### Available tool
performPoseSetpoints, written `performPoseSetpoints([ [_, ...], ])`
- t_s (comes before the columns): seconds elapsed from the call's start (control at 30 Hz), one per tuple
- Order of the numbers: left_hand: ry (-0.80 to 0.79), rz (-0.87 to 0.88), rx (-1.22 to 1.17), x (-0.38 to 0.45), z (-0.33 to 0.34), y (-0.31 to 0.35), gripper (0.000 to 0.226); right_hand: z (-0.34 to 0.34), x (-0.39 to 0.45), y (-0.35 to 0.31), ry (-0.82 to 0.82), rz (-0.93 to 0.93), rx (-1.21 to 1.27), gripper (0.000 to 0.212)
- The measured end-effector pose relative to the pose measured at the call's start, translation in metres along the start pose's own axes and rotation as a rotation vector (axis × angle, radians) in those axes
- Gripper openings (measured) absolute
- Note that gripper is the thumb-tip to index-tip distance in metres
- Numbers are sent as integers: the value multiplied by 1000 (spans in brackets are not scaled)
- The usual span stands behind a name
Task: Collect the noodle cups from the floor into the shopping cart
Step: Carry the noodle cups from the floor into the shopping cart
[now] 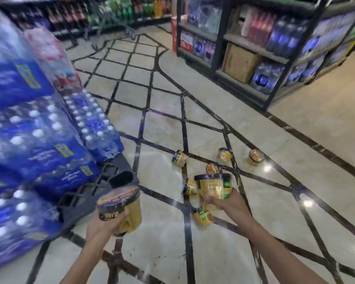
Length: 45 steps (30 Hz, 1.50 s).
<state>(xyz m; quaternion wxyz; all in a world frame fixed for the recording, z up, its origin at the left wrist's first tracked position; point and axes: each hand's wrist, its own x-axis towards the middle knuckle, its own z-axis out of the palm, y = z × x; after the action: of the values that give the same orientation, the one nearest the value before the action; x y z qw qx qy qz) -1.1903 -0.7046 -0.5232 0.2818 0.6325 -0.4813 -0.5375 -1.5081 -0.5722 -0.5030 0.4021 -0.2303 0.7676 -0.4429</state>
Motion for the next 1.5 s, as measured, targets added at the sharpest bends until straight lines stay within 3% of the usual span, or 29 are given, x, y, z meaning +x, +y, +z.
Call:
performPoseSetpoints([
  [0.2, 163, -58, -115, -116, -142, 141, 52, 29, -109, -202, -242, -128, 4, 31],
  [0.3, 271, -86, -189, -171, -206, 170, 52, 57, -159, -261, -425, -192, -35, 26],
  [0.43, 407, -105, -277, -241, -282, 172, 82, 111, -205, -296, -702, -261, -106, 31],
  [0.53, 546, -125, -329, -302, -330, 156, 87, 161, -246, -307, -883, -323, -178, 91],
  [0.57, 603, -124, -356, -323, -345, 149, 88, 178, -262, -308, -930, -331, -198, 93],
  [0.67, 762, -130, -441, -390, -388, 127, 81, 228, -323, -314, -1090, -362, -263, 46],
  [0.7, 821, -129, -469, -413, -401, 119, 73, 247, -344, -313, -1142, -376, -284, 40],
  [0.9, 1145, -143, -534, -544, -485, 52, 38, 360, -487, -301, -1473, -378, -347, 78],
  [1.13, 1382, -183, -587, -681, -574, -17, 63, 476, -669, -275, -1775, -441, -373, 68],
  [1.17, 1413, -191, -578, -696, -585, -24, 58, 492, -691, -272, -1799, -428, -394, 68],
  [1.27, 1495, -189, -609, -734, -617, -44, 33, 543, -750, -258, -1881, -405, -428, 92],
  [1.37, 1552, -215, -618, -761, -650, -68, 39, 583, -802, -249, -1951, -427, -441, 111],
  [1.5, 1621, -243, -661, -771, -704, -96, 36, 635, -857, -247, -2036, -468, -455, 117],
])
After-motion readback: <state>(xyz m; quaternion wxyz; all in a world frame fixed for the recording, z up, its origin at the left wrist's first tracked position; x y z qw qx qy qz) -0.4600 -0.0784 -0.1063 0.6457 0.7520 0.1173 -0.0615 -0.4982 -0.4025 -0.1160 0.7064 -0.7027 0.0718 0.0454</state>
